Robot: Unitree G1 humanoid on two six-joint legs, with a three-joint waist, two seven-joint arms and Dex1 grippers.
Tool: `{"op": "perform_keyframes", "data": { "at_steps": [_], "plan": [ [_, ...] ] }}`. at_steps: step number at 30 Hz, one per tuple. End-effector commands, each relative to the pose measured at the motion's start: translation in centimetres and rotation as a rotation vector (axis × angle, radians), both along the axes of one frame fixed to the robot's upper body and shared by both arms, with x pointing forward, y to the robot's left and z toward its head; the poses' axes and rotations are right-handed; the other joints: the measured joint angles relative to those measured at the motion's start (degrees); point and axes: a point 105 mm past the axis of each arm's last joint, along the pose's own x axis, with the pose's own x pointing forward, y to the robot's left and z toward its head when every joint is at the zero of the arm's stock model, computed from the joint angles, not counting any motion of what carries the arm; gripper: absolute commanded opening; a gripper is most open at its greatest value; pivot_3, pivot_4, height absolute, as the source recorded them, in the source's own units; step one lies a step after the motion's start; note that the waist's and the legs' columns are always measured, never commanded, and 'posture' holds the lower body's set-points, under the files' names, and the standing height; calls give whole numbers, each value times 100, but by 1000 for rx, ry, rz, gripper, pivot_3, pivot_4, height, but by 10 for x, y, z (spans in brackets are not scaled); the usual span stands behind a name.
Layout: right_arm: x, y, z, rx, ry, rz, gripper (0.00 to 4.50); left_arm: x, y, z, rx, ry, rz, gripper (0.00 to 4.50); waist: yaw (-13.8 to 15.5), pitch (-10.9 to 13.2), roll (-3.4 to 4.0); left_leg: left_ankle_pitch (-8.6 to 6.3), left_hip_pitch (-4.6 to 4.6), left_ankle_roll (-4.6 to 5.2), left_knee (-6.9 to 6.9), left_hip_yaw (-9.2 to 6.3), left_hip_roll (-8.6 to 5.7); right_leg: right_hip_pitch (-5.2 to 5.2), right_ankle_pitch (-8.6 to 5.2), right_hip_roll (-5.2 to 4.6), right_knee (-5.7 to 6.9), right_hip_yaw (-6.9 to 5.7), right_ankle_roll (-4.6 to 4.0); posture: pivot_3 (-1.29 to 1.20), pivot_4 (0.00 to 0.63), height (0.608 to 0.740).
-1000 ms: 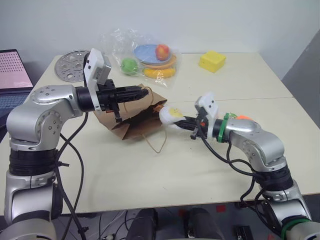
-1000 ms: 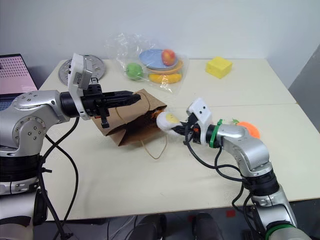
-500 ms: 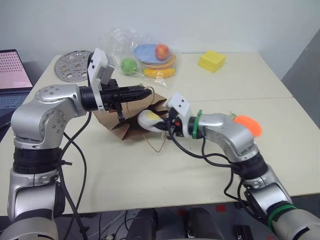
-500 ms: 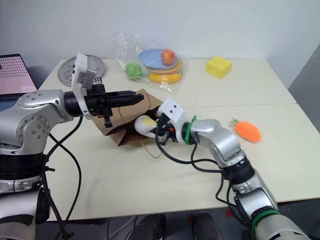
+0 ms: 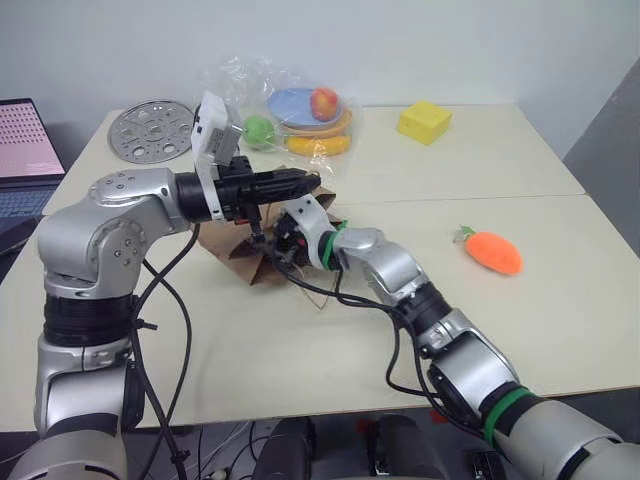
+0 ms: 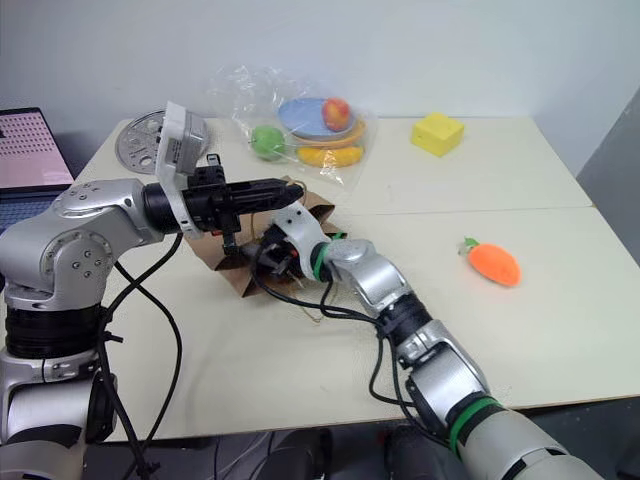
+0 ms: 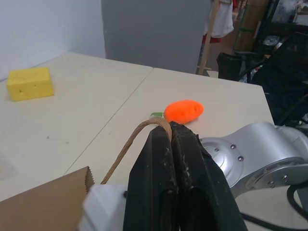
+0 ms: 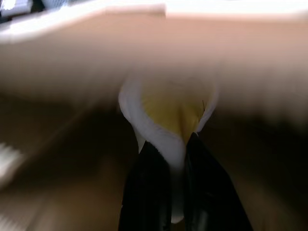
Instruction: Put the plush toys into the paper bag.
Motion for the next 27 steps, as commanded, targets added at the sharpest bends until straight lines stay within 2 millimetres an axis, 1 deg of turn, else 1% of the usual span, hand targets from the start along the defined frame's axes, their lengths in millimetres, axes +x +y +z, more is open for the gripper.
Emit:
{"op": "perform_keyframes", "data": {
  "at_steps": [1, 4, 6, 7, 13, 16, 17, 20, 22, 24, 26, 27],
  "plan": [
    [2, 9, 15, 78, -56, -16, 26, -7, 4, 18, -23, -62, 5, 0, -1, 0, 0, 0, 0, 0, -1, -1, 0, 0, 0, 0, 0, -1, 0, 0, 150, 740],
    [-2, 9, 6, 84, -51, -11, 26, -5, 7, 15, -14, -60, 25, 0, 10, 0, 0, 0, 0, 0, -1, -1, -1, 2, 0, 0, -1, 0, 0, 0, 150, 740],
    [-6, 6, -3, 67, -51, 19, 658, -4, 9, 14, -10, -57, 33, 0, 10, 0, 0, 0, 0, 0, 0, 0, -3, 2, 0, -1, -2, 3, 0, 0, 150, 740],
    [-8, 3, -4, 68, -52, 34, 937, -4, 10, 13, -5, -57, 37, 0, 9, 0, 0, 0, 1, 0, 0, -1, -3, 3, 0, -1, -2, 2, 0, 0, 150, 740],
    [-13, -9, -2, 64, -70, 64, 3146, -1, 11, 9, 7, -57, 50, 0, 1, 0, 0, 0, 1, -1, 0, -1, -2, 1, 0, 0, 0, 2, 0, 0, 150, 740],
    [-17, -23, 1, 65, -79, 71, 4200, 3, 12, 8, 8, -61, 60, 0, 3, 0, 0, 0, 3, -1, 0, -2, -2, 2, 0, 0, 0, 1, 0, 0, 150, 740],
    [-19, -32, 5, 73, -82, 68, 4466, 3, 12, 8, 8, -62, 62, 0, 4, 0, 0, 0, 2, -1, 0, -2, -2, 2, 0, 0, 0, 2, 0, 0, 150, 740],
    [-30, -61, 19, 115, -93, 64, 4466, 6, 13, 5, 22, -68, 69, 0, 43, 0, 0, 0, -5, 0, 0, -7, -5, 4, 0, -2, -3, 2, 0, 0, 150, 740],
    [-39, -87, 32, 165, -105, 55, 4466, 8, 14, 4, 19, -69, 72, 0, 42, 0, 0, 0, -11, 0, 0, -8, -7, 2, 0, -3, -8, 2, 0, 0, 150, 740],
    [-46, -108, 39, 169, -129, 50, 4466, 8, 14, 4, 18, -70, 72, 0, 38, 0, 0, 0, -11, 0, -1, -8, -7, 2, 0, -3, -10, 1, 0, 0, 150, 740],
    [-41, -141, 51, 186, -177, -43, 4466, 7, 14, 3, 16, -69, 71, 0, 35, 0, 0, 0, -10, 0, -1, -9, -6, 3, -1, -3, -10, -1, 1, 0, 150, 740],
    [-33, -164, 56, 190, -212, -142, 4466, 7, 15, 2, 16, -67, 71, 0, 36, 0, 0, 0, -9, 0, -1, -9, -5, 3, -1, -3, -10, -1, 1, 0, 150, 740]
  ]
}}
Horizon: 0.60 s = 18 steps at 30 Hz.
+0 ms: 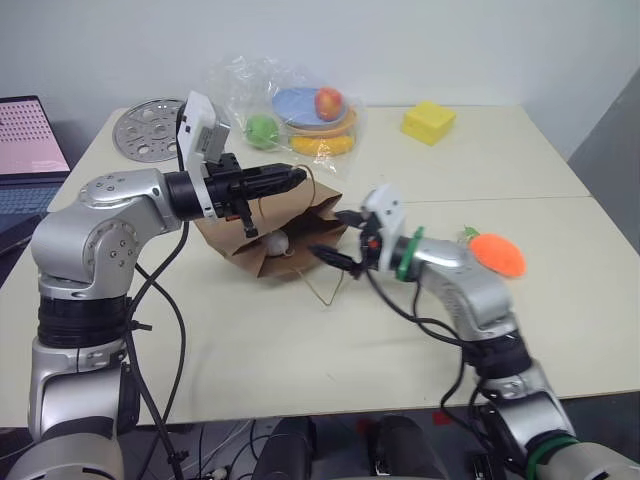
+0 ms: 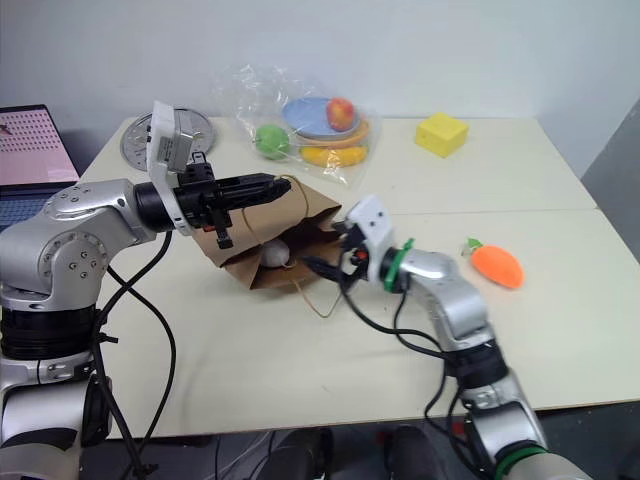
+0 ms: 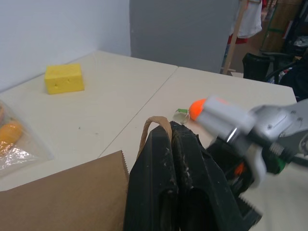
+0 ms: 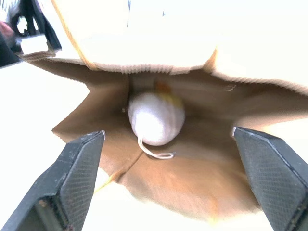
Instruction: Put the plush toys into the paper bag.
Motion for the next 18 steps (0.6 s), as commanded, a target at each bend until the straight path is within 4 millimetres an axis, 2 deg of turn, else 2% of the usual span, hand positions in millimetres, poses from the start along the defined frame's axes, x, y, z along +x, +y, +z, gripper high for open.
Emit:
{"op": "perform_keyframes", "data": {
  "at_steps": [1, 2, 5, 7, 9, 12, 18],
  "plan": [
    [14, -65, 32, 65, -127, -242, 4466, -5, 1, 7, 0, -50, -5, 0, 2, 0, 0, 0, 1, 0, 0, 0, 0, 2, 0, 0, 0, 0, 0, 0, 150, 740],
    [19, -79, 33, 58, -142, -310, 4466, -5, 2, 7, -1, -50, -5, 0, 4, 0, 0, 0, 3, 0, 1, 1, 0, 4, 0, 0, 0, 1, 0, 0, 150, 740],
    [38, -137, 9, -111, -131, -550, 4466, -5, 3, 5, -1, -47, -4, 0, 6, 0, 0, 0, 4, 1, 2, 4, 0, 5, 0, 0, 0, 3, 0, 0, 150, 740],
    [47, -176, 1, -196, -126, -699, 4466, -5, 2, 5, -3, -47, -4, 0, 7, 0, 0, 0, 3, 1, 2, 6, 0, 6, 0, -1, -1, 3, 0, 0, 150, 740],
    [51, -202, -7, -245, -87, -789, 4466, -6, 1, 4, -3, -48, -7, 0, 7, 0, 0, 1, 2, 1, 1, 12, 0, 4, 0, -1, -1, 6, 0, 0, 150, 740],
    [50, -214, -20, -268, -1, -810, 4466, -7, -1, 3, -9, -47, -12, 0, -26, 0, 0, 0, 1, 2, -2, 15, 2, 3, 0, -1, -1, 6, 0, 0, 150, 740],
    [31, -219, -39, -366, 147, -761, 4466, -11, 2, 0, -19, -42, -2, 0, -13, 0, 0, 0, 0, 3, -2, 16, 5, 5, -1, 1, -2, 4, 0, 0, 150, 740]
  ]
}}
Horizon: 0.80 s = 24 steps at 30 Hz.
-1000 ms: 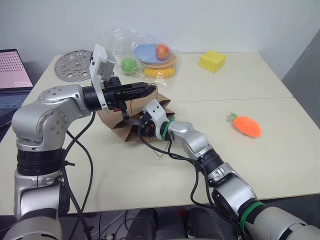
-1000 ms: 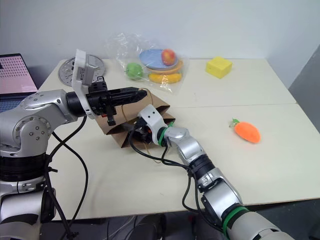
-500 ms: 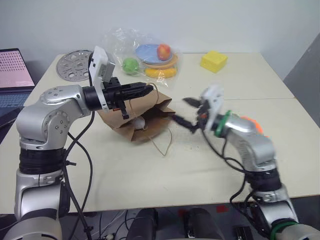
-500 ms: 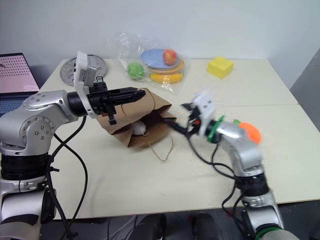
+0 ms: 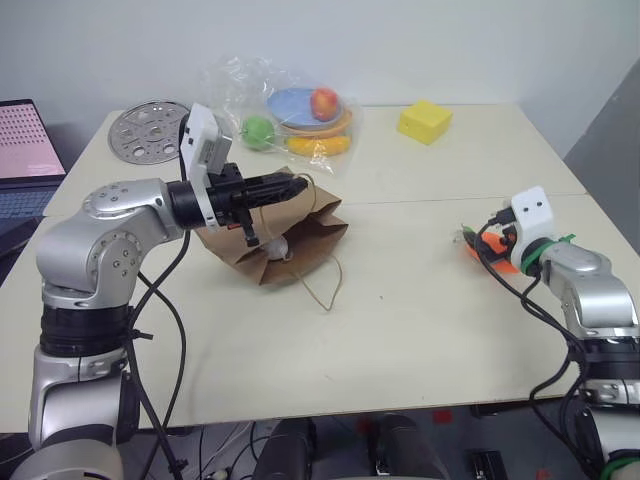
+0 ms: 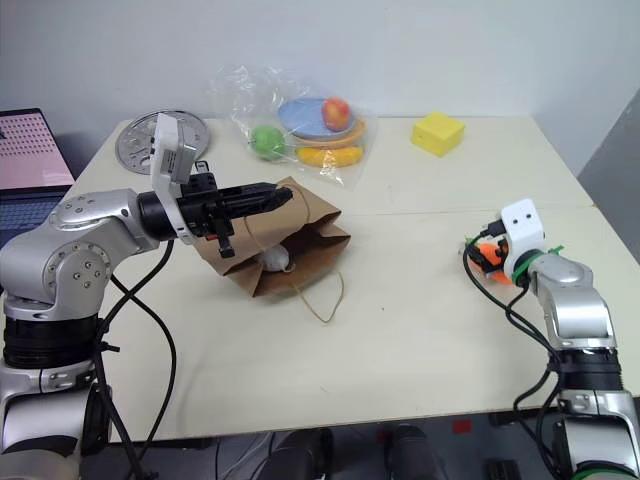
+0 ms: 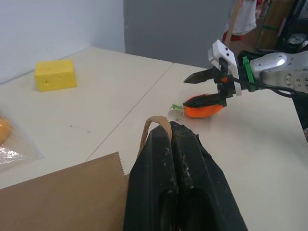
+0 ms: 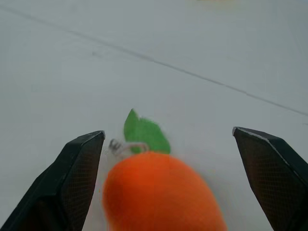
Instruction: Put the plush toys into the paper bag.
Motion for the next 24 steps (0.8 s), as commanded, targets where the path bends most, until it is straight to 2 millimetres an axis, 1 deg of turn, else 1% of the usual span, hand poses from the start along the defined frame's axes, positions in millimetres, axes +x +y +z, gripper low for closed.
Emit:
{"op": "perform_keyframes", "data": {
  "at_steps": [1, 4, 6, 10, 11, 13, 14, 17, 20, 21, 22, 24],
  "plan": [
    [-10, -4, 5, -13, 44, 10, 4466, -7, 2, 9, -18, -49, 7, 0, 3, 0, 0, 0, -1, 0, 3, 0, 0, 0, 0, 0, 0, 0, 0, 0, 150, 740],
    [-18, -9, -1, -66, 101, 17, 4466, -8, 3, 7, -25, -46, 15, 0, 21, 0, 0, 0, -3, 2, 9, 0, -1, 3, 0, -2, -1, 1, 0, 0, 150, 740],
    [-20, -11, -4, -57, 133, 12, 4466, -8, 3, 7, -28, -47, 20, 0, 22, 0, 0, 1, -3, 3, 12, 0, -1, 3, 0, -2, -1, 0, 1, 0, 150, 740],
    [-16, -19, -4, -69, 119, -28, 4466, -7, 1, 6, -30, -50, 23, 0, 20, 0, 0, 3, -2, 6, 14, -1, 0, 5, 0, -1, 1, 0, 1, 0, 150, 740],
    [-15, -20, -3, -67, 116, -24, 4305, -7, 1, 6, -30, -50, 21, 0, 21, 0, 0, 3, -2, 7, 14, -1, 0, 5, 0, -1, 1, -1, 1, 0, 150, 740],
    [-16, -21, -2, -66, 115, -16, 3869, -6, 1, 7, -31, -51, 21, 0, 22, 0, -1, 3, -3, 7, 14, 0, -1, 5, 0, -1, -1, 0, 1, 0, 150, 740],
    [-16, -22, -2, -68, 114, -11, 3546, -6, 1, 7, -31, -51, 22, 0, 22, 0, -1, 3, -4, 7, 14, 0, -2, 5, 0, -1, -2, 1, 1, 0, 150, 740],
    [-16, -22, -1, -69, 106, -5, 2430, -5, 1, 7, -30, -52, 21, 0, 21, 0, -1, 3, -4, 7, 12, 0, -1, 5, 0, -1, -3, -1, 1, 0, 150, 740],
    [-14, -16, 3, -59, 90, 26, 1384, -5, 1, 7, -29, -53, 19, 0, 21, 0, -1, 3, -4, 7, 11, 0, -1, 5, 0, -1, -3, -1, 1, 0, 150, 740],
    [-14, -7, 8, -46, 74, 67, 1007, -5, 1, 7, -30, -53, 19, 0, 21, 0, -1, 3, -4, 7, 12, 0, -1, 5, 0, -1, -3, -1, 1, 0, 150, 740],
    [-15, 8, 14, -16, 67, 133, 686, -5, 1, 7, -30, -54, 20, 0, 19, 0, -1, 3, -4, 7, 12, 0, -1, 5, 0, -1, -2, 0, 1, 0, 150, 740],
    [-26, 52, 24, 44, 95, 349, 173, -4, 1, 8, -29, -55, 21, 0, -8, 1, 0, 3, -4, 7, 13, 0, -1, 5, 0, -1, -2, 0, 2, 0, 150, 740]
  ]
}}
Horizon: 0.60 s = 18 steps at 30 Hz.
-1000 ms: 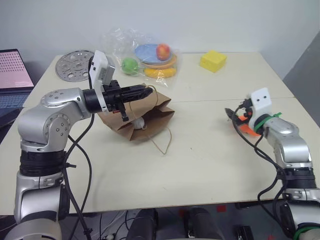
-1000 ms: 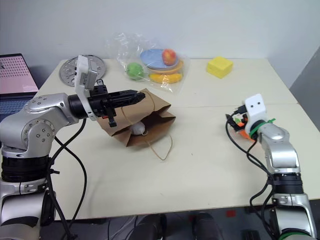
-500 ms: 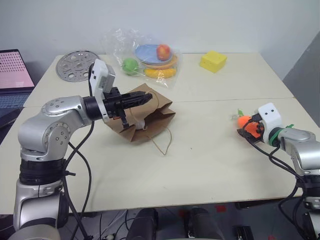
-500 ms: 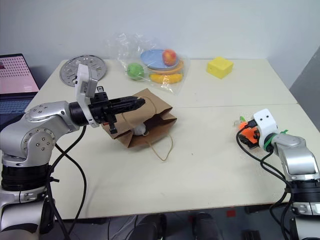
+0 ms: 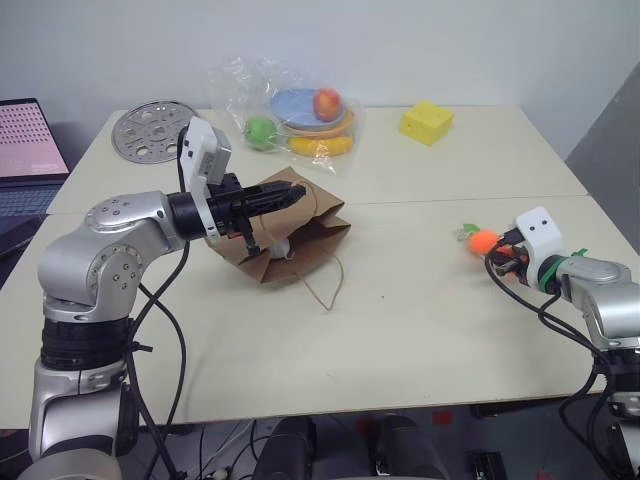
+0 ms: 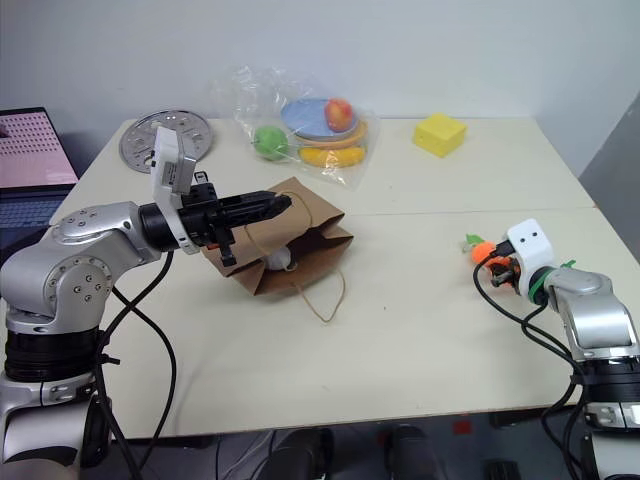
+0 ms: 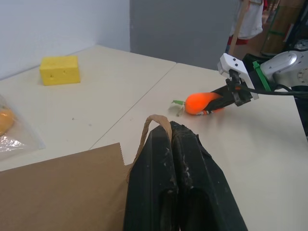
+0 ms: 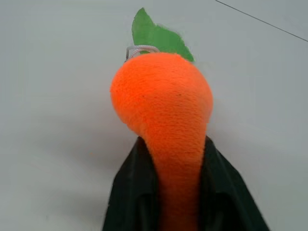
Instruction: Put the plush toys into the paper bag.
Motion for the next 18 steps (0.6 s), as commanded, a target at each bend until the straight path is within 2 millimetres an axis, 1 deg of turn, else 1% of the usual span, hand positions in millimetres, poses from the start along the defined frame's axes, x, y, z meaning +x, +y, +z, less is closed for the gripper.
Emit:
{"op": "perform_keyframes", "data": {
  "at_steps": [1, 2, 3, 4, 6, 8, 11, 14, 16, 18],
  "plan": [
    [-14, 69, 36, 89, -35, 336, 84, -1, 0, 15, -9, -64, -7, 0, -27, 0, 0, 0, 1, 0, 0, 0, 2, -1, 0, 2, 2, 0, 0, 0, 150, 740],
    [-22, 88, 40, 101, -25, 430, 83, -1, 0, 15, -7, -65, -7, 0, -28, 0, 0, 0, 2, 0, -1, -1, 4, -2, 0, 4, 3, 0, 0, 0, 150, 740],
    [-28, 100, 43, 106, -20, 486, 83, -1, -1, 16, -5, -66, -7, 0, -20, 0, 0, 0, 2, 0, -1, -4, 7, -1, 0, 6, 3, -3, 0, 0, 150, 740],
    [-31, 106, 45, 110, -19, 515, 83, 0, 0, 16, -4, -66, -7, 0, -10, 0, 0, 0, 1, 0, -2, -7, 7, -2, 0, 7, 3, -6, 0, 0, 150, 740],
    [-36, 133, 54, 159, -36, 589, 83, 1, 0, 18, -4, -67, -6, 0, 6, 0, 0, 0, 0, 0, -2, -10, 7, 0, 0, 6, -1, -9, 0, 0, 150, 740],
    [-40, 152, 59, 186, -41, 644, 83, 3, 0, 20, -3, -68, -6, 0, 14, 0, 0, 0, -3, 0, 0, -9, 5, 1, 0, 4, -5, -7, 0, 0, 150, 740],
    [-42, 173, 56, 207, -29, 692, 83, 3, -2, 21, 2, -71, -12, 0, 14, 0, 0, 0, -5, 0, 3, -9, 2, 0, 2, 1, -10, -6, 3, 0, 150, 740],
    [-38, 187, 51, 204, -32, 702, 83, 4, -2, 23, 6, -74, -16, 0, 22, 0, 0, 0, -7, 0, 2, -11, 2, -1, 2, 0, -13, -7, 3, 0, 150, 740],
    [-36, 197, 51, 210, -41, 716, 83, 4, -2, 23, 11, -75, -17, 0, 19, 0, 0, 0, -8, 0, 1, -10, 1, -3, 3, 0, -13, -6, 2, 0, 150, 740],
    [-32, 213, 54, 227, -59, 732, 83, 3, -3, 24, 12, -76, -21, 0, 14, 0, 0, 0, -8, 0, 0, -10, 1, -4, 3, -1, -13, -6, 2, 0, 150, 740]
  ]
}}
